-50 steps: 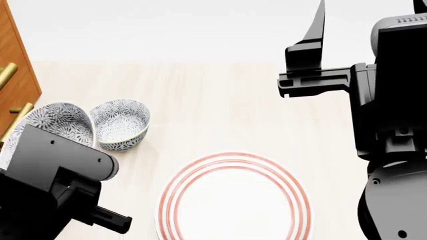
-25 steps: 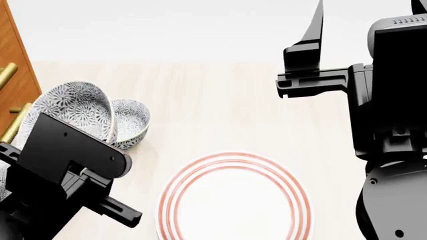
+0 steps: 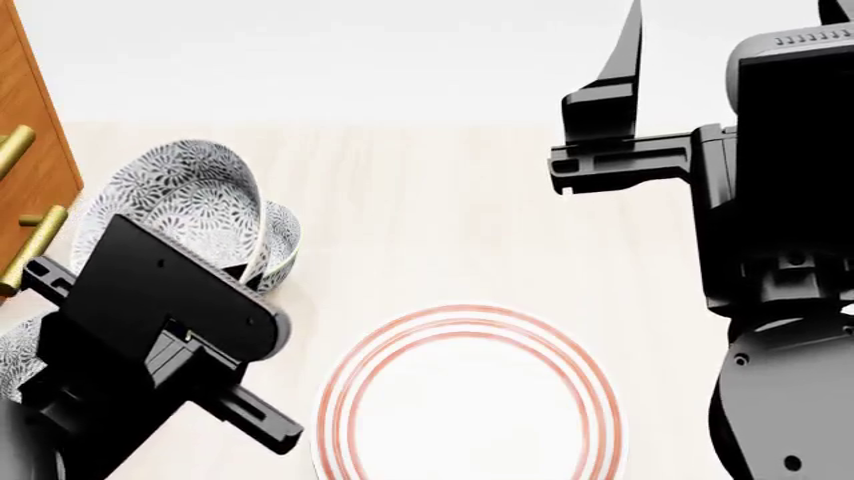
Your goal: Put the bowl at the front on the plate.
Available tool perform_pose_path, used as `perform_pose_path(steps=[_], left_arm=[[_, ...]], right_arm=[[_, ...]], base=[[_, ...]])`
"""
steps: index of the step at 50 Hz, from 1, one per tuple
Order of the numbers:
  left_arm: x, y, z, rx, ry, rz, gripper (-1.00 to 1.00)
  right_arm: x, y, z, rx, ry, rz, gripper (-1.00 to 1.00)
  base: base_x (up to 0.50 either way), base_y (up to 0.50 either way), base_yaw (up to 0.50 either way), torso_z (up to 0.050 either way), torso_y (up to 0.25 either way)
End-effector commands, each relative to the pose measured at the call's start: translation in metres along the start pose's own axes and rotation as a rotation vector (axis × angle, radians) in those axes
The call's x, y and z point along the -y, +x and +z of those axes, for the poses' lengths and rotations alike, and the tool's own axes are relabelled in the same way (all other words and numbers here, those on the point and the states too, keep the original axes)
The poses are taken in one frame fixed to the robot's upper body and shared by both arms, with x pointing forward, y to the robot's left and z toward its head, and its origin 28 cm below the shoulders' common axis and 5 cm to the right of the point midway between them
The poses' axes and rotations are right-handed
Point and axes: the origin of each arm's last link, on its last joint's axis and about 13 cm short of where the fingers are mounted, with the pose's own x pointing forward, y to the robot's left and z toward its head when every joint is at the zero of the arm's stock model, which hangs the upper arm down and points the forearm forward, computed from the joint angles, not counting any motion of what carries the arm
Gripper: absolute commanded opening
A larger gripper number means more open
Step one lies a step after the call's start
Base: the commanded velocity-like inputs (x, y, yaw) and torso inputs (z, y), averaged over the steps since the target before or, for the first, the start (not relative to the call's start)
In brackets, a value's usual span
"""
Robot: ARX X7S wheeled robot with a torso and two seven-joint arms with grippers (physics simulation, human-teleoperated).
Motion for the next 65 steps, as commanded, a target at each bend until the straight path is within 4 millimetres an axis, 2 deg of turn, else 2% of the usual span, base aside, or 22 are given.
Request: perform_pose_path(steps=[1, 4, 28, 58, 65], left_arm=[[-0.003, 0.006, 0.004, 0.026, 0.033, -0.013, -1.0], [-0.005, 0.005, 0.007, 0.013, 0.005, -0.056, -1.0], [-0.006, 0.013, 0.018, 0.066, 0.124, -0.123, -1.0], [-0.018, 0.039, 0.032, 0.093, 0.217, -0.186, -1.0], [-0.022, 0.047, 0.042, 0.107, 0.264, -0.222, -1.0]], right_arm=[[-0.001, 0.0, -0.002, -0.001, -0.004, 0.001, 1.0], [-0.001, 0.0, -0.002, -0.002, -0.003, 0.0, 1.0], [-0.001, 0.002, -0.004, -0.003, -0.001, 0.003, 1.0], [0.0, 0.003, -0.002, 0.0, -0.001, -0.001, 1.0], [0.0, 0.003, -0.003, -0.003, -0.002, -0.002, 1.0]], base=[[0.0, 0.0, 0.0, 0.0, 0.0], [0.0, 0.0, 0.0, 0.0, 0.0], [0.0, 0.0, 0.0, 0.0, 0.001], [0.0, 0.0, 0.0, 0.0, 0.0], [0.0, 0.0, 0.0, 0.0, 0.0]])
